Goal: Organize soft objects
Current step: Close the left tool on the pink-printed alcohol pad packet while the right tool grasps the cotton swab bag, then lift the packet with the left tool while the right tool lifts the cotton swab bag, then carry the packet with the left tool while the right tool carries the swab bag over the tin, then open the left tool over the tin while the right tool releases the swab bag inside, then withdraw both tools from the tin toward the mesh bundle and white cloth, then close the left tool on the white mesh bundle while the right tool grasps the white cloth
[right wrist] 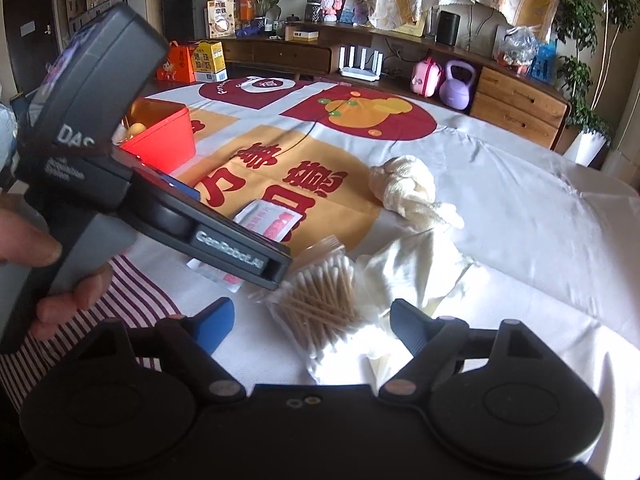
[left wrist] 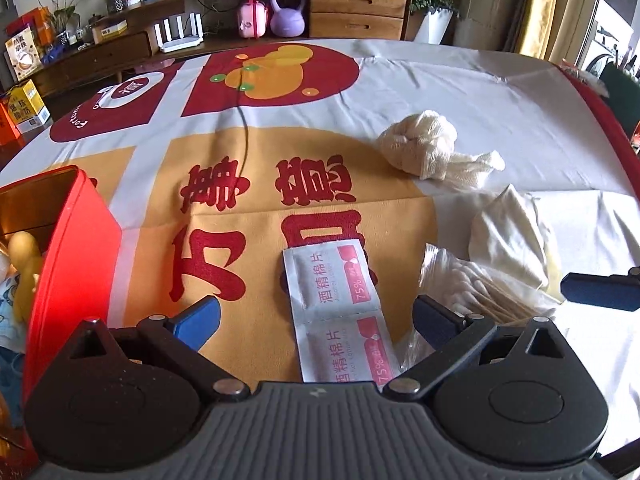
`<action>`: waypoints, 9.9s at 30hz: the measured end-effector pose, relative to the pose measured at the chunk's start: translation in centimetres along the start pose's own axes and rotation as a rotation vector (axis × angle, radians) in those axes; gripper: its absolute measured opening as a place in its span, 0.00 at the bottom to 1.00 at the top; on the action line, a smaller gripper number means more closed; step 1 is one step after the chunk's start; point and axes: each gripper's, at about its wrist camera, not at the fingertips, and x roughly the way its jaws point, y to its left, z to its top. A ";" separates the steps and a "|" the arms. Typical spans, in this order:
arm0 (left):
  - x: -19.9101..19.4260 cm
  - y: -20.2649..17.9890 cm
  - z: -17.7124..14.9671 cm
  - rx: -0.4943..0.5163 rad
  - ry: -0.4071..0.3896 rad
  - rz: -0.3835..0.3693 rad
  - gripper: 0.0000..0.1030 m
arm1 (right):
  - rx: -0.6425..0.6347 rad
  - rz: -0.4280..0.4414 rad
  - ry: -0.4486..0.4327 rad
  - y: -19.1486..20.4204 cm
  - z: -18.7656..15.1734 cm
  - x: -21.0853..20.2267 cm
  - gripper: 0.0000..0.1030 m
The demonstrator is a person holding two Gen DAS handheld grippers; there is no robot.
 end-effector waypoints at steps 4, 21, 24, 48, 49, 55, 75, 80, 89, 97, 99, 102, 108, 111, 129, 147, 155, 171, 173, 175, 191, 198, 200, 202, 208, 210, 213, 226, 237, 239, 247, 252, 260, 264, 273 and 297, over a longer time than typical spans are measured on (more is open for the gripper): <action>0.5 -0.4 -0.1 0.016 0.006 0.005 0.99 | -0.006 -0.005 0.008 0.2 -0.1 0.4 0.79; -0.4 -1.9 -0.2 0.076 -0.043 -0.019 0.44 | 0.001 -0.072 0.044 0.3 -0.4 1.3 0.39; -0.4 -1.6 -0.3 0.070 -0.047 -0.027 0.42 | 0.013 -0.070 0.040 0.2 -0.4 1.1 0.35; -4.9 2.2 -2.0 -0.039 -0.037 -0.082 0.38 | 0.174 -0.036 -0.044 1.0 0.5 -3.9 0.31; -5.3 2.3 -2.1 -0.039 -0.041 -0.081 0.38 | 0.179 -0.035 -0.047 1.1 0.6 -4.1 0.31; -7.7 3.4 -2.5 -0.055 -0.066 -0.097 0.38 | 0.183 -0.030 -0.062 2.3 1.2 -5.5 0.31; -15.5 9.8 -3.1 -0.156 -0.173 -0.066 0.38 | 0.153 0.019 -0.109 8.3 5.2 -7.8 0.31; -17.1 12.2 -2.7 -0.183 -0.193 -0.038 0.38 | 0.131 0.031 -0.120 10.2 6.5 -7.7 0.31; -18.7 16.4 -2.3 -0.232 -0.190 0.015 0.38 | 0.097 0.063 -0.111 13.5 8.8 -6.7 0.31; -19.1 19.6 -2.6 -0.253 -0.193 0.050 0.38 | 0.116 0.095 -0.090 15.2 10.6 -5.0 0.32; -19.0 20.5 -2.7 -0.259 -0.189 0.061 0.38 | 0.119 0.107 -0.081 15.6 11.1 -4.4 0.32; -18.7 21.6 -2.9 -0.269 -0.182 0.079 0.38 | 0.106 0.108 -0.076 16.3 11.7 -3.6 0.32; -17.6 23.4 -2.9 -0.281 -0.164 0.110 0.38 | 0.090 0.104 -0.060 17.2 12.9 -1.2 0.32; -16.7 24.2 -2.7 -0.289 -0.155 0.122 0.38 | 0.073 0.093 -0.043 17.6 13.5 0.2 0.32; -11.0 26.4 -1.3 -0.314 -0.069 0.134 0.38 | 0.005 0.059 0.016 18.5 15.4 7.5 0.32; -8.4 26.4 -1.9 -0.304 -0.014 0.128 0.39 | 0.004 0.094 0.036 18.7 15.0 8.1 0.38; -8.7 25.9 -2.4 -0.286 -0.016 0.125 0.44 | 0.014 0.093 0.029 18.6 14.8 7.4 0.47; -10.4 24.8 -2.9 -0.274 -0.050 0.132 0.62 | 0.033 0.101 0.002 17.8 14.2 4.9 0.62; -10.8 24.6 -2.9 -0.270 -0.059 0.133 0.63 | 0.037 0.104 -0.004 17.7 14.1 4.4 0.62; -11.2 24.4 -3.0 -0.262 -0.066 0.133 0.63 | 0.041 0.112 -0.010 17.5 14.0 3.9 0.63; -14.8 20.7 -3.3 -0.191 -0.127 0.114 0.74 | 0.065 0.148 -0.077 15.8 12.7 -1.4 0.78; -16.0 18.8 -3.5 -0.168 -0.141 0.092 0.77 | 0.081 0.144 -0.107 14.3 11.4 -3.8 0.84; -16.4 18.2 -3.6 -0.165 -0.151 0.087 0.81 | 0.087 0.139 -0.117 13.8 11.1 -4.5 0.86; -16.7 17.6 -3.6 -0.165 -0.159 0.076 0.81 | 0.092 0.136 -0.123 13.3 10.8 -5.1 0.88; -17.3 15.8 -3.7 -0.177 -0.177 0.028 0.84 | 0.103 0.111 -0.150 11.8 9.3 -7.3 0.99; -17.4 15.0 -3.7 -0.176 -0.181 0.010 0.85 | 0.114 0.107 -0.160 11.0 8.7 -8.0 0.99; -17.5 13.6 -3.6 -0.159 -0.189 -0.018 0.85 | 0.134 0.097 -0.165 9.8 7.8 -8.6 1.00; -15.7 6.6 -1.8 -0.083 -0.180 -0.106 0.98 | 0.198 0.001 -0.163 3.7 2.8 -10.3 1.00; -12.7 1.7 2.6 -0.010 -0.153 -0.125 0.98 | 0.222 -0.069 -0.138 -1.0 0.4 -9.2 1.00; -12.1 0.9 3.5 0.000 -0.144 -0.138 0.98 | 0.216 -0.066 -0.131 -1.4 0.1 -8.8 1.00; -8.4 -1.8 6.3 -0.003 -0.107 -0.162 0.98 | 0.191 -0.051 -0.116 -2.7 0.2 -7.2 1.00; -5.7 -3.1 7.6 0.003 -0.088 -0.169 0.98 | 0.171 -0.037 -0.106 -3.3 0.6 -5.9 0.99; -2.1 -4.5 9.1 -0.012 -0.104 -0.105 0.98 | 0.155 -0.038 -0.069 -4.4 0.9 -2.8 0.97; -0.1 -5.0 9.6 -0.010 -0.098 -0.088 0.98 | 0.133 -0.064 -0.057 -4.8 1.1 -1.5 0.96; 4.0 -5.3 10.3 -0.035 -0.051 -0.071 0.98 | 0.138 -0.094 -0.026 -5.5 1.1 1.1 0.95; 7.3 -5.0 9.8 -0.039 -0.050 -0.105 0.80 | 0.183 -0.102 0.024 -5.8 0.1 3.8 0.53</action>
